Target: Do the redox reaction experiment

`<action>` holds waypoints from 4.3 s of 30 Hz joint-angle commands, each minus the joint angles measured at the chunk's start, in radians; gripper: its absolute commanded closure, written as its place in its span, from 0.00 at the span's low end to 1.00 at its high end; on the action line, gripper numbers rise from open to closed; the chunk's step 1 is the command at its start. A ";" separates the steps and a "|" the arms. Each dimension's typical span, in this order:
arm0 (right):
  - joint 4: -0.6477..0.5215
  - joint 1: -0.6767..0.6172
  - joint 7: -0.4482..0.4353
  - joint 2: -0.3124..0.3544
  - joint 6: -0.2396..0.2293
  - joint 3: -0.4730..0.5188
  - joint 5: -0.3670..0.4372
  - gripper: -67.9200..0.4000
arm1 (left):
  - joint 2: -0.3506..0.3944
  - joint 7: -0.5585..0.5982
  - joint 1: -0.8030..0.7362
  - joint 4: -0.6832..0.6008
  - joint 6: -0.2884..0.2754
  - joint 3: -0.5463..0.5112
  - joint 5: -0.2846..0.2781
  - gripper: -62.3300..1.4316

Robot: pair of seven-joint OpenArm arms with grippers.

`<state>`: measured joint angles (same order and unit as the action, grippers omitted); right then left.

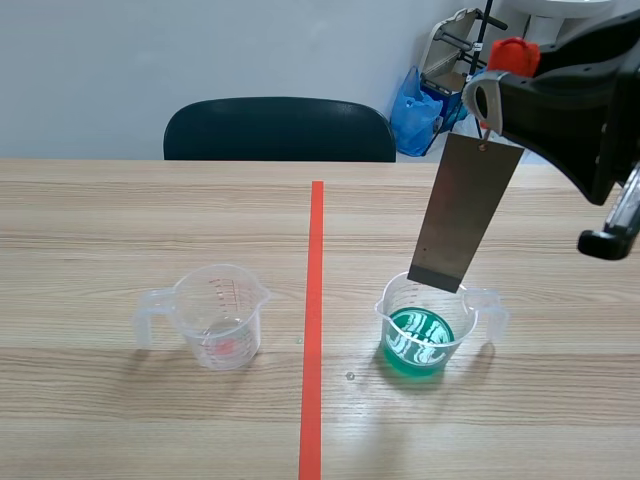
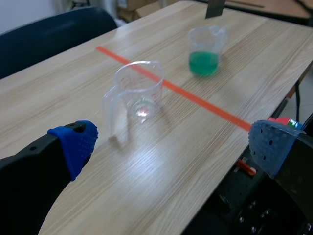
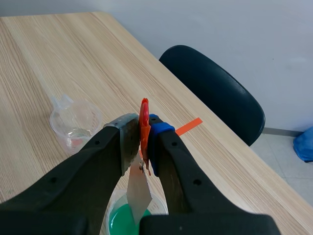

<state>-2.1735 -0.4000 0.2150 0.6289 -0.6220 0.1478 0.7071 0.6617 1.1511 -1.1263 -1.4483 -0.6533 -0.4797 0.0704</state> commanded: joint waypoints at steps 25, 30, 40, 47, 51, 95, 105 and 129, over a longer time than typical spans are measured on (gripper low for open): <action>-0.016 -0.002 -0.010 0.013 0.004 0.011 0.012 0.98 | -0.049 -0.650 0.974 0.032 -0.043 0.703 -0.295 0.90; -0.016 -0.002 -0.010 0.013 0.004 0.011 0.012 0.99 | -0.140 -0.760 1.130 0.145 -0.043 0.821 -0.358 0.92; -0.016 -0.002 -0.001 0.013 0.004 0.011 0.011 0.98 | -0.307 -0.805 1.321 0.343 -0.043 0.953 -0.367 0.92; -0.016 -0.002 0.001 0.013 0.004 0.011 0.012 0.98 | -0.393 -0.813 1.379 0.378 -0.043 0.998 -0.365 0.92; -0.016 -0.002 0.001 0.013 0.004 0.011 0.012 0.98 | -0.426 -0.812 1.379 0.378 -0.043 0.998 -0.323 0.92; -0.016 -0.002 0.000 0.013 0.004 0.011 0.012 0.98 | -0.348 -0.695 1.320 0.378 -0.043 0.996 -0.215 0.91; -0.016 -0.002 0.000 0.013 0.004 0.011 0.012 0.99 | -0.348 -0.695 1.320 0.378 -0.043 0.996 -0.215 0.91; -0.016 -0.002 0.000 0.013 0.004 0.011 0.012 0.98 | -0.076 -0.580 1.311 0.378 -0.043 0.955 -0.272 0.91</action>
<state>-2.1735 -0.4000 0.2298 0.6289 -0.6220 0.1478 0.7074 0.5449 0.5480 0.1909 -1.0489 -0.6949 0.5003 -0.1745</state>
